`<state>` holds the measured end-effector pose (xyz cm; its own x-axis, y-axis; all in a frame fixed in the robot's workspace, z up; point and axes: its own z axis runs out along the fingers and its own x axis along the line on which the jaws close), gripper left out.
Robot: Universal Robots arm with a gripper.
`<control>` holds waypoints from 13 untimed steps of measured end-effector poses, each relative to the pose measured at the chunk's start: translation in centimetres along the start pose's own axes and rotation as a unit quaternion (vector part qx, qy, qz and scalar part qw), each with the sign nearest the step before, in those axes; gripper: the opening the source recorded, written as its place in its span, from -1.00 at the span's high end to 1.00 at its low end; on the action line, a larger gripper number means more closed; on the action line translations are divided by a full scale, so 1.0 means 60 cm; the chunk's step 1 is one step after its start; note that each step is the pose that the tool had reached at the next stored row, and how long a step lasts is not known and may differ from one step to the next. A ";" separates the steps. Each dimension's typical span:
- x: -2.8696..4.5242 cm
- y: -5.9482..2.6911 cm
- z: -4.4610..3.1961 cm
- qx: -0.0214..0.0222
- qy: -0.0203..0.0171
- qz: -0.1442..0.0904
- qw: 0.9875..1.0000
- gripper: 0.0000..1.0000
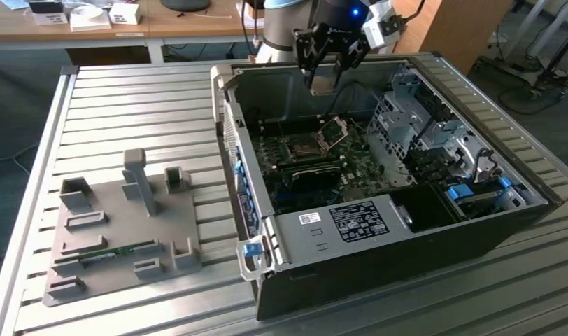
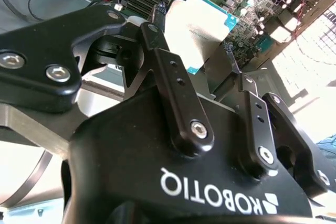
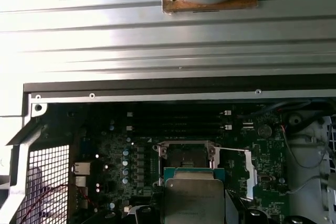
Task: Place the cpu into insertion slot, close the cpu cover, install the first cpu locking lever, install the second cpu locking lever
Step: 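Place the cpu into insertion slot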
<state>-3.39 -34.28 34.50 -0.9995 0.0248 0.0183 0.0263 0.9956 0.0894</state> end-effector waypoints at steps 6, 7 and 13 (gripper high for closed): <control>0.002 -0.001 0.006 0.000 0.000 0.000 1.000 -0.07; 0.003 -0.001 0.007 0.000 0.000 0.000 1.000 -0.07; 0.004 -0.001 0.008 0.000 0.000 0.000 1.000 -0.07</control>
<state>-3.65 -34.28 34.03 -0.9995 0.0247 0.0183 0.0263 0.9957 0.0893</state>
